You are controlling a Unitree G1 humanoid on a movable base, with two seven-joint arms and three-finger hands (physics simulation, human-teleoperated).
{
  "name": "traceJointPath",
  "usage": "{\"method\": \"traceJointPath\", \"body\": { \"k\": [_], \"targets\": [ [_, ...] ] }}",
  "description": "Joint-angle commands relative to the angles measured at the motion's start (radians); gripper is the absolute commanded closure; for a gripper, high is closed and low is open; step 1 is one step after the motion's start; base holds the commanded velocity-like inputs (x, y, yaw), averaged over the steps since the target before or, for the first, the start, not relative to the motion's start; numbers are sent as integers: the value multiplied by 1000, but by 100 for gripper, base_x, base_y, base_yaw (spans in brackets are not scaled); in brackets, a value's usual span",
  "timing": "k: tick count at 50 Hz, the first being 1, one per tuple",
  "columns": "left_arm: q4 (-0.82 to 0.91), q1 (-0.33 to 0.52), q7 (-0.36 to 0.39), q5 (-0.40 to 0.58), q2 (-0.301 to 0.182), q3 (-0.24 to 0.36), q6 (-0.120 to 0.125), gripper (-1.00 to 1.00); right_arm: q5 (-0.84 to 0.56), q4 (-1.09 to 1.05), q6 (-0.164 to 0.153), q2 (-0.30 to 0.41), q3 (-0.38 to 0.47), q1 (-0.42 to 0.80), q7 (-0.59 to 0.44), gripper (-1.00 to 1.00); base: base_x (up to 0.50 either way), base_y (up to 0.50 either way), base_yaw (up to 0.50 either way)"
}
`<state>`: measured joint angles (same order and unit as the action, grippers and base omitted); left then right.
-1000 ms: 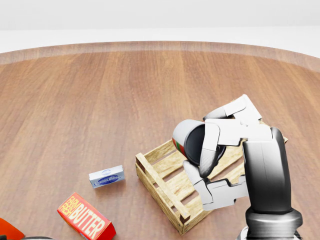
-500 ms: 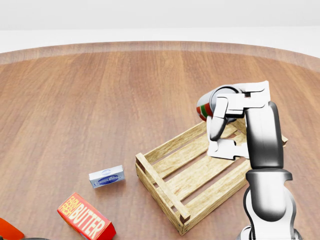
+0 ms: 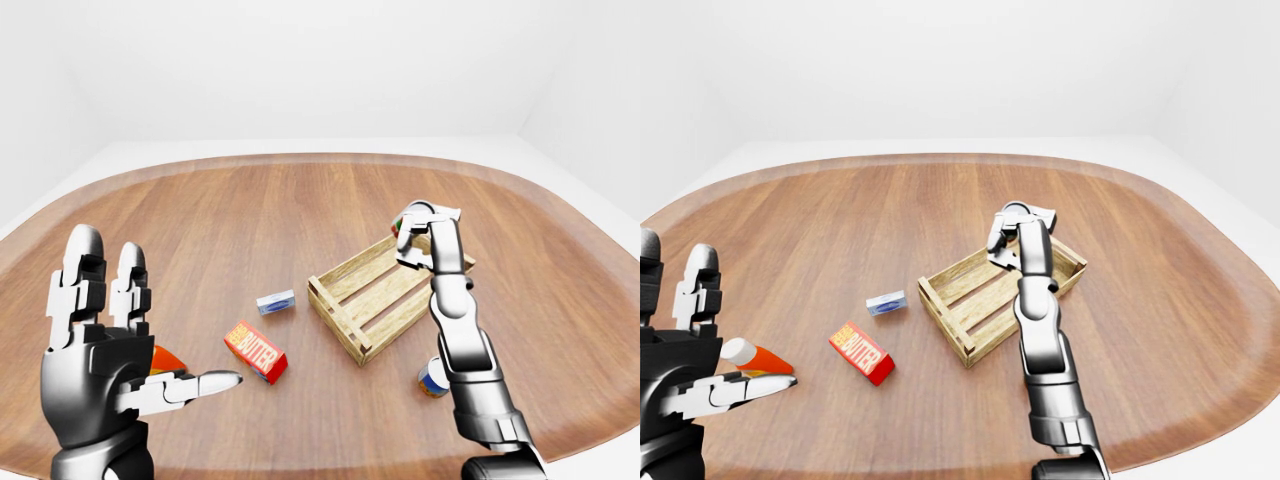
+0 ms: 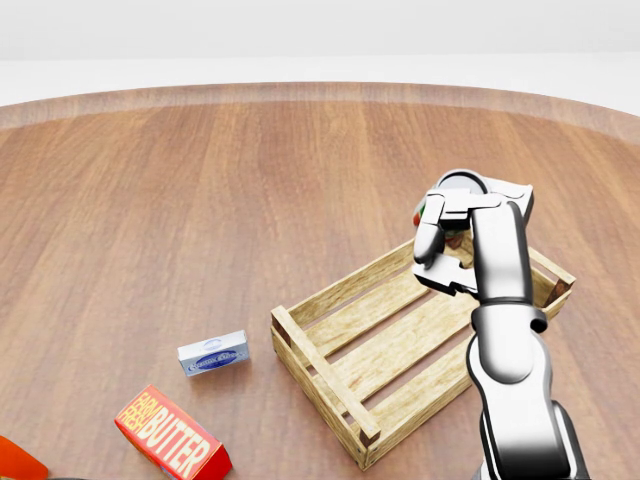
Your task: Pick up the tomato sauce, and put it in the wooden tray.
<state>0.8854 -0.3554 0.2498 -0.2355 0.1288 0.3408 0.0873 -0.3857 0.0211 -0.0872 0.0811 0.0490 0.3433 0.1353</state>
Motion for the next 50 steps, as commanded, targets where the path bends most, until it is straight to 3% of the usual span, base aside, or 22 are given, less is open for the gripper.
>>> {"method": "traceJointPath", "body": {
  "k": [1, 19, 38, 50],
  "targets": [
    [-4, 4, 0, -1, -1, 3, 0, -100, 11, 141, 0, 6, -4, 73, 30, 100, 0, 0, 0],
    [-5, 13, -3, -10, -6, 15, 0, -100, -16, 352, 0, -1, -27, 178, 68, 100, 0, 0, 0],
    [2, 13, 0, -15, -3, 22, 0, -100, -1, 760, 0, 30, -16, 291, 163, 100, 0, 0, 0],
    [5, 13, 1, -17, -3, 24, 0, -100, 8, 858, 0, 38, -15, 311, 193, 100, 0, 0, 0]
  ]
}}
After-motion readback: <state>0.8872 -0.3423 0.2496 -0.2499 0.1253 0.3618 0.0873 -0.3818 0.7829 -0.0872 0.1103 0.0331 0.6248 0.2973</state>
